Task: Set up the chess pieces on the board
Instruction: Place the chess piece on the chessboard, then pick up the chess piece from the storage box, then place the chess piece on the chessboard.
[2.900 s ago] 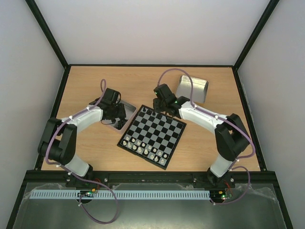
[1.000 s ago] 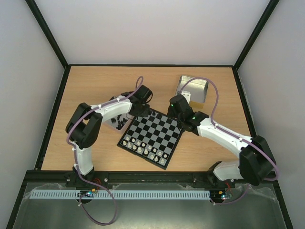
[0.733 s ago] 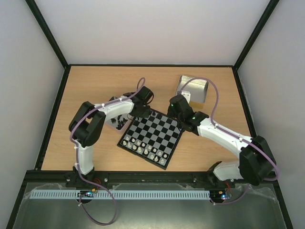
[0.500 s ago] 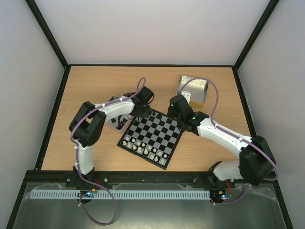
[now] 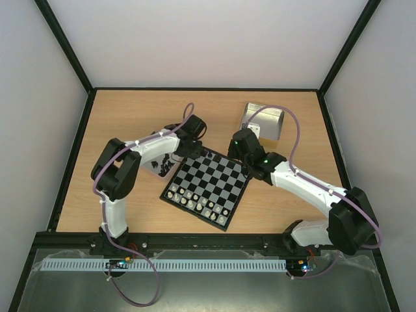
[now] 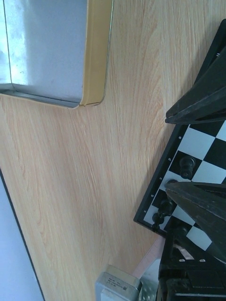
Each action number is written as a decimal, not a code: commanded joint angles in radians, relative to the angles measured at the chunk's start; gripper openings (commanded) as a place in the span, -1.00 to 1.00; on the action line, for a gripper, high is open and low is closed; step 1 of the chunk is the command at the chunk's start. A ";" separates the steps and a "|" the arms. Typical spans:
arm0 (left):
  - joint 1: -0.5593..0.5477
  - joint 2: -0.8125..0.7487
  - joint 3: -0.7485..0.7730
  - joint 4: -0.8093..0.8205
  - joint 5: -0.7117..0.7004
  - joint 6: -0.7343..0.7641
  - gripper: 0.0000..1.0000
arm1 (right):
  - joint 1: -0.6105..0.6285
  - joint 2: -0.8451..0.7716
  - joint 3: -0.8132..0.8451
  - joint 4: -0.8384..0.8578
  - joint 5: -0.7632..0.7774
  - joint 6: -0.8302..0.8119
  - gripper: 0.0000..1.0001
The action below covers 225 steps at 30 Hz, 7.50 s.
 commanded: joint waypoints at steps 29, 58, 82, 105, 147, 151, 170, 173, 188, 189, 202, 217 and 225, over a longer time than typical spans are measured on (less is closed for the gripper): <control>0.281 -0.157 -0.263 0.078 0.041 -0.044 -0.09 | -0.007 -0.024 -0.012 0.029 -0.038 0.033 -0.34; 0.300 -0.123 -0.253 0.122 0.011 -0.057 -0.76 | -0.007 -0.042 -0.027 0.045 -0.068 0.024 -0.34; 0.292 -0.567 -0.483 0.732 0.651 -0.790 -0.70 | 0.060 -0.007 -0.056 0.476 -0.415 0.019 -0.03; 0.213 -0.598 -0.645 1.063 0.652 -1.241 -0.70 | 0.097 0.181 0.040 0.576 -0.562 0.104 -0.14; 0.210 -0.630 -0.699 1.050 0.660 -1.221 -0.70 | 0.097 0.108 -0.012 0.567 -0.488 0.050 -0.46; 0.210 -0.629 -0.700 1.062 0.662 -1.232 -0.70 | 0.097 0.121 -0.011 0.553 -0.480 0.059 -0.25; 0.204 -0.638 -0.700 1.009 0.663 -1.164 -0.39 | 0.097 0.133 0.034 0.477 -0.481 0.089 -0.88; 0.205 -0.656 -0.682 0.881 0.620 -1.021 -0.13 | 0.097 0.100 0.058 0.321 -0.447 0.069 -0.89; 0.207 -0.652 -0.491 0.374 0.370 -0.283 0.13 | 0.095 0.110 0.211 -0.627 -0.438 -0.092 -0.84; 0.207 -0.649 -0.481 0.358 0.361 -0.259 0.13 | 0.096 0.120 0.222 -0.659 -0.440 -0.100 -0.84; 0.211 -0.641 -0.435 0.291 0.366 -0.100 0.10 | 0.099 0.320 0.331 -0.866 -0.438 -0.211 -0.83; 0.222 -0.668 -0.449 0.293 0.369 -0.080 0.11 | 0.101 0.340 0.333 -0.777 -0.413 -0.147 -0.35; 0.222 -0.656 -0.446 0.291 0.380 -0.105 0.12 | 0.102 0.273 0.218 -0.676 -0.376 -0.109 -0.26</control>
